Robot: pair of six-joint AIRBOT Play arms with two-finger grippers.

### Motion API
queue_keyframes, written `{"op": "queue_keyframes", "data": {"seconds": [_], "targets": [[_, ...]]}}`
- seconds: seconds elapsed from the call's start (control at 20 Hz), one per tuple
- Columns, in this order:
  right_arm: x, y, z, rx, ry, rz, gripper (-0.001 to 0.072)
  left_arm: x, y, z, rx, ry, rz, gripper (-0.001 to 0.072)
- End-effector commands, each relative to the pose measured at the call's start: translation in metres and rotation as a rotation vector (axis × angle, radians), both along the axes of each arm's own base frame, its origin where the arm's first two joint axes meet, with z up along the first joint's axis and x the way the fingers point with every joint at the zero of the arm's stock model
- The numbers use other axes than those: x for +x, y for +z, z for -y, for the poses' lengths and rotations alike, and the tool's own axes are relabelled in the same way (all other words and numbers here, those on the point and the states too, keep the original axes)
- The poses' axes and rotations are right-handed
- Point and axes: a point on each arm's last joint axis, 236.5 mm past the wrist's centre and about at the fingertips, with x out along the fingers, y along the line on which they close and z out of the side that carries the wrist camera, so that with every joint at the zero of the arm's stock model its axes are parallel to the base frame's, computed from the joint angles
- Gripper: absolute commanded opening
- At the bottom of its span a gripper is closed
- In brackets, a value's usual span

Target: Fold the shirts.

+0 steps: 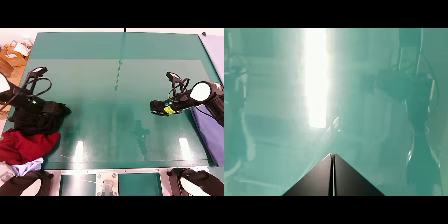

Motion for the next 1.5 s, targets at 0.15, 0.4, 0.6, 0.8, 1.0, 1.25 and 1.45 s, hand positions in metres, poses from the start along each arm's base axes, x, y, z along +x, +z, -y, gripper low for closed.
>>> {"op": "queue_keyframes", "data": {"seconds": [0.15,0.4,0.6,0.8,1.0,1.25,1.45], "targets": [[0.000,0.000,-0.001,0.001,0.002,0.002,0.0021,0.022,-0.007,-0.048,0.200,0.056,0.081,0.0497],[0.000,0.000,-0.001,0.001,0.002,0.002,0.0021,0.015,-0.059,-0.144,0.487,0.251,0.004,0.0715],[0.000,0.000,-0.001,0.001,0.002,0.002,0.0021,-0.007,-0.142,-0.167,0.479,0.284,-0.125,0.0715],[0.000,0.000,-0.001,0.001,0.001,0.002,0.0021,-0.002,-0.166,-0.171,0.472,0.282,-0.147,0.0173],[0.004,0.001,-0.001,0.004,-0.003,0.020,0.0021,-0.009,-0.145,-0.170,0.471,0.274,-0.226,0.0030],[0.012,0.003,-0.002,0.011,-0.011,0.051,0.0021,0.053,-0.016,-0.099,0.397,0.142,0.020,0.0029],[0.022,0.011,0.002,0.013,-0.028,0.087,0.0021,0.086,0.128,0.032,0.190,-0.062,0.442,0.0029]]}}
